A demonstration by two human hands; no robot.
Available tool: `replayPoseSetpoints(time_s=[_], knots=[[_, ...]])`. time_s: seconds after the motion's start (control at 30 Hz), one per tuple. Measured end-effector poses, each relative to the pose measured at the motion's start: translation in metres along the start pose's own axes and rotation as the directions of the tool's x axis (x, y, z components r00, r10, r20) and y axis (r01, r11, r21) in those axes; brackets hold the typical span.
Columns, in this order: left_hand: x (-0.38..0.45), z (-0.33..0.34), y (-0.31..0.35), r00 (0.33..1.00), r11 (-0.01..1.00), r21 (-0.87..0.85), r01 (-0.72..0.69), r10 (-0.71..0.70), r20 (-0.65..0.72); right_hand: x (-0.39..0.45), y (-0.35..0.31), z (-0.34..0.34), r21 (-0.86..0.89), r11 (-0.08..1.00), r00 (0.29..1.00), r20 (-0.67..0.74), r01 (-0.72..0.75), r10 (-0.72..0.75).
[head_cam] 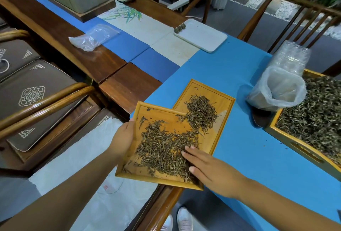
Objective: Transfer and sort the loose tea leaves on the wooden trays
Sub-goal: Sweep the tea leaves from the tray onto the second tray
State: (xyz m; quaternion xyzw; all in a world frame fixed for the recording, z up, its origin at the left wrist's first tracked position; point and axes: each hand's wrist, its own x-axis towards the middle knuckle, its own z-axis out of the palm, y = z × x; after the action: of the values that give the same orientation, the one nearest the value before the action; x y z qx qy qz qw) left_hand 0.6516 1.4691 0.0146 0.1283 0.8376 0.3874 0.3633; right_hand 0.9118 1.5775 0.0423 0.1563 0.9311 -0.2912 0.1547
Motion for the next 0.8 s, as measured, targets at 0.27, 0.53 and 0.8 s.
replayPoseSetpoints(time_s=[0.27, 0.53, 0.8], knots=[[-0.001, 0.001, 0.002, 1.0, 0.999, 0.031, -0.012, 0.012, 0.004, 0.004, 0.002, 0.003, -0.001, 0.999, 0.999, 0.016, -0.034, 0.034], [-0.003, 0.002, 0.001, 1.0, 0.999, 0.043, -0.03, 0.029, 0.006, 0.023, 0.019, 0.0, -0.038, 0.992, 0.992, -0.046, -0.118, 0.117], [-0.005, -0.001, -0.002, 0.999, 0.999, 0.043, -0.025, 0.024, 0.041, 0.038, 0.035, -0.005, 0.004, 0.973, 0.97, -0.081, -0.23, 0.23]])
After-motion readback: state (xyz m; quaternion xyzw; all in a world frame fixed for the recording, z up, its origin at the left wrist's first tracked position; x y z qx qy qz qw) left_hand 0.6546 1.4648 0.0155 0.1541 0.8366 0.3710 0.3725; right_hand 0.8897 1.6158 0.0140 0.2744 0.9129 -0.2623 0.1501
